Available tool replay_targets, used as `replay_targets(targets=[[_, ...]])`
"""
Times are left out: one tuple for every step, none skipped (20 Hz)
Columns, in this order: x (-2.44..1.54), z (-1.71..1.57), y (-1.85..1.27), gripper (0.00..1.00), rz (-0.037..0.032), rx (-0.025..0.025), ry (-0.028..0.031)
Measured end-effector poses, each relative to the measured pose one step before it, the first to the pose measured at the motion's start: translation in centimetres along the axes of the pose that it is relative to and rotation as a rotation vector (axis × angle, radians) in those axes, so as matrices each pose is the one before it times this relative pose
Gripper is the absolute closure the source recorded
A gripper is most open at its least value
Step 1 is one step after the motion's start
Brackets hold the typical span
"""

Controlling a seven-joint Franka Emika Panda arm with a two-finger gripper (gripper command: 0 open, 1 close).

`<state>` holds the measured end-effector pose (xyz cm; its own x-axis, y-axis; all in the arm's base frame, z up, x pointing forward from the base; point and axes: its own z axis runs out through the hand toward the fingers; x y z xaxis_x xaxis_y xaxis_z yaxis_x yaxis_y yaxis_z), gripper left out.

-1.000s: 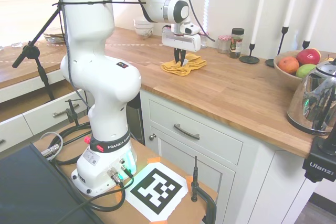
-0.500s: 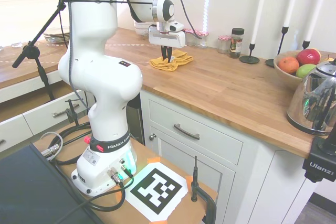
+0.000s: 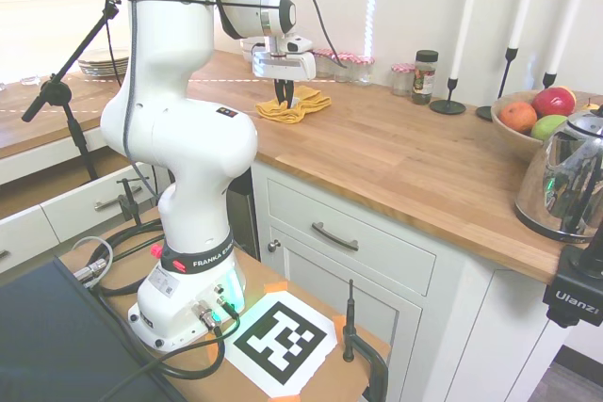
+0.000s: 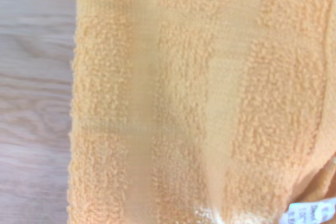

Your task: Wipe the counter

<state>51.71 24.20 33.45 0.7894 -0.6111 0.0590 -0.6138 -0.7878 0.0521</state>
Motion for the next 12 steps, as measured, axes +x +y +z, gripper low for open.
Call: replay_targets(targets=[[0.034,-0.031,0.001,0.00,0.00054,-0.00192,-0.00064],[0.024,-0.027,0.011,0.00,0.00043,-0.00205,-0.00066],[0.040,-0.011,0.029,0.00,0.00084,-0.00244,-0.00082],[0.060,0.004,0.039,0.00,0.00124,-0.00137,-0.00050],[0.045,0.009,0.031,0.00,0.00094,-0.00075,-0.00030],[0.023,0.009,0.020,0.00,0.00048,-0.00071,-0.00025],[0.015,0.007,0.015,0.00,0.00035,-0.00061,-0.00021],[0.021,0.008,0.019,0.00,0.00048,-0.00071,-0.00022],[0.013,0.006,0.013,0.00,0.00028,-0.00052,-0.00016],[0.012,0.003,0.009,0.00,0.00025,-0.00024,-0.00005],[0.014,0.002,0.007,0.00,0.00029,-0.00007,0.00001],[0.013,0.002,0.007,0.00,0.00026,-0.00004,0.00001]])
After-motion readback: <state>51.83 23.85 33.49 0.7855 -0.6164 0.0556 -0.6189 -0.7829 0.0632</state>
